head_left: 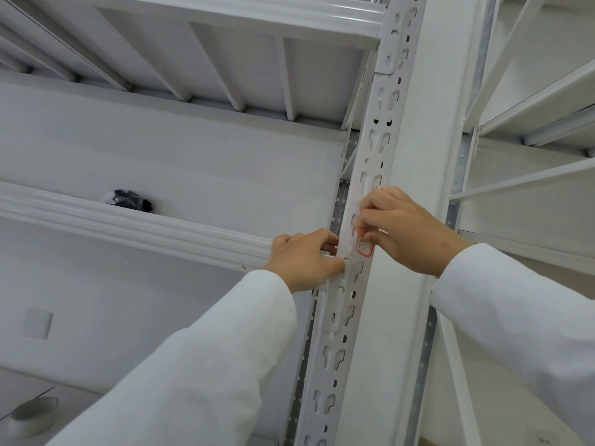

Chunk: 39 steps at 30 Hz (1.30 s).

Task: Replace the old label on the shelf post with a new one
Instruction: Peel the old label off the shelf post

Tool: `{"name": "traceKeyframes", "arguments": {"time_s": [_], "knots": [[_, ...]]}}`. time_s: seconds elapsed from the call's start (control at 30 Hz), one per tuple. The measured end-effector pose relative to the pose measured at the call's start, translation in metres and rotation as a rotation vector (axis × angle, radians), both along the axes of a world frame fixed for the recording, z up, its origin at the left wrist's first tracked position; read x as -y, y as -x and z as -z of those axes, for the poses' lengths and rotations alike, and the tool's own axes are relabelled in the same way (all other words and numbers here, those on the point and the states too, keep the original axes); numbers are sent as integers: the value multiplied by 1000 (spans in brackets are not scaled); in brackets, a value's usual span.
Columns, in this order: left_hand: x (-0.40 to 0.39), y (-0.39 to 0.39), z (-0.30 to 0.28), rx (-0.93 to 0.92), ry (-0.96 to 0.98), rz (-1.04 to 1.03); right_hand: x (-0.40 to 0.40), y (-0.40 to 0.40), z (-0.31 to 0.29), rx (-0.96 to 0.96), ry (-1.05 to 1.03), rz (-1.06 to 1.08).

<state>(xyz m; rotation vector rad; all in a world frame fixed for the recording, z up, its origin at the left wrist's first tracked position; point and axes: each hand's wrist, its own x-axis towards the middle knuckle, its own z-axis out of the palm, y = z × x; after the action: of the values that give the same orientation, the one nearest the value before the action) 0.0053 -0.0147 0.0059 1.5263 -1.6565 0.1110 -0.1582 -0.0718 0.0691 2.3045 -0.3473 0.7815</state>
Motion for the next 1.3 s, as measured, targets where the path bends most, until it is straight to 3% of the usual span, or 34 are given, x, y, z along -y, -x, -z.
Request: {"name": "traceKeyframes", "arguments": {"time_s": [0.53, 0.73, 0.9, 1.3], "knots": [[0, -1, 1, 1, 10, 6, -3, 9, 4, 39, -19, -26], [-2, 0, 1, -1, 6, 17, -5, 12, 16, 229, 82, -16], [0, 0, 1, 0, 13, 6, -2, 9, 42, 272, 169, 27], [2, 0, 2, 0, 42, -9, 1, -3, 63, 527, 177, 19]]}}
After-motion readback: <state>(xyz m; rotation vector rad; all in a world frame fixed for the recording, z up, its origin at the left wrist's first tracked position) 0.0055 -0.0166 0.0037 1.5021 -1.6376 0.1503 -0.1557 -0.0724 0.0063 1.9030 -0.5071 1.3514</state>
